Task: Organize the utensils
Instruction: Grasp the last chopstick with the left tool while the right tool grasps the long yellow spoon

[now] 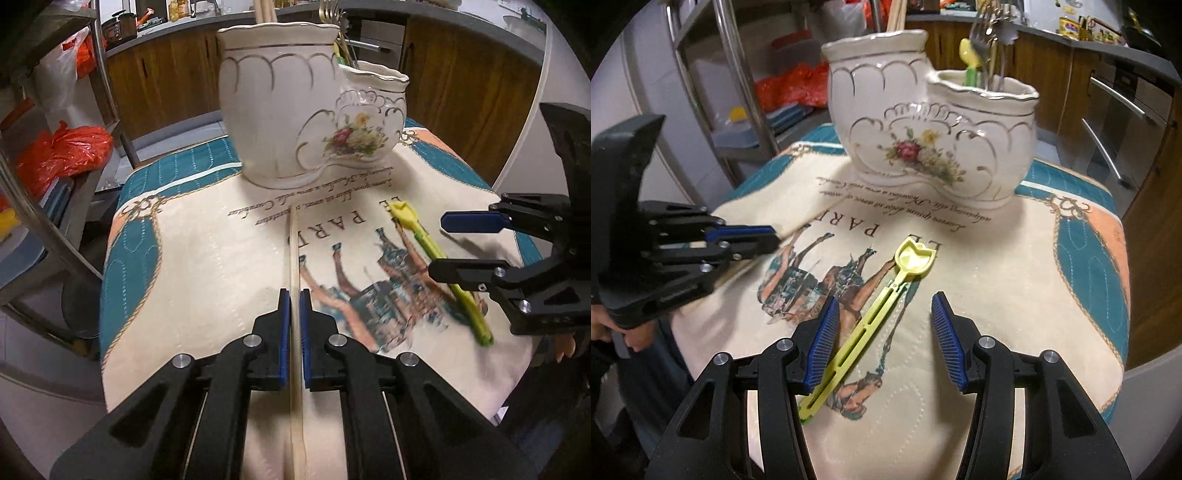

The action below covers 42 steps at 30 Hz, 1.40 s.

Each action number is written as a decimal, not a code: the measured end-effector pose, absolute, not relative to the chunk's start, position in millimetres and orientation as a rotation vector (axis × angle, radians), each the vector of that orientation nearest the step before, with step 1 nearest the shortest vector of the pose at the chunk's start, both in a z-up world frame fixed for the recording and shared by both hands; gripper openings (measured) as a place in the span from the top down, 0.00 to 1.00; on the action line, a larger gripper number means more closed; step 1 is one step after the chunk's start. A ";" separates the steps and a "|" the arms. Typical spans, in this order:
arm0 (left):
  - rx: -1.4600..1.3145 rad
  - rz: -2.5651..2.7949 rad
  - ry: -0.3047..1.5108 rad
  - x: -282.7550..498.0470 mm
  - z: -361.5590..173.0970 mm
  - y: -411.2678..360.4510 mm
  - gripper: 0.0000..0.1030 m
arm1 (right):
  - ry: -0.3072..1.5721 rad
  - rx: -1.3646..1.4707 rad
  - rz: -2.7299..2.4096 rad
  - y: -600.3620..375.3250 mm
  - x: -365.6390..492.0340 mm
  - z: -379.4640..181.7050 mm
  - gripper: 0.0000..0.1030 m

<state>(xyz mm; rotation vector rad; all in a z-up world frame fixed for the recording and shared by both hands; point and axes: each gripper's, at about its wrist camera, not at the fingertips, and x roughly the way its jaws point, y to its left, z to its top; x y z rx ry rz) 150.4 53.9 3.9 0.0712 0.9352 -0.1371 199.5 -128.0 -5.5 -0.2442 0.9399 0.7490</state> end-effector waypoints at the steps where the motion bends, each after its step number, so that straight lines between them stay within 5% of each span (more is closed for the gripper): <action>1: 0.074 -0.137 0.936 149.7 3.8 54.0 0.95 | 0.945 -0.256 0.746 -126.4 200.0 -6.1 0.48; 9: 0.108 -0.147 0.955 149.2 4.3 56.0 0.95 | 0.975 -0.349 0.745 -116.7 202.5 -7.6 0.49; 15: 0.136 -0.167 0.991 152.8 6.1 54.9 0.94 | 1.030 -0.409 0.787 -118.6 212.9 -3.7 0.76; 18: 0.127 -0.187 1.021 158.4 6.7 58.3 0.94 | 1.068 -0.454 0.812 -121.5 217.8 -2.0 0.79; 42: 0.326 -0.319 1.377 210.6 9.4 48.6 0.92 | 1.415 -0.719 0.798 -119.8 273.6 -3.9 0.78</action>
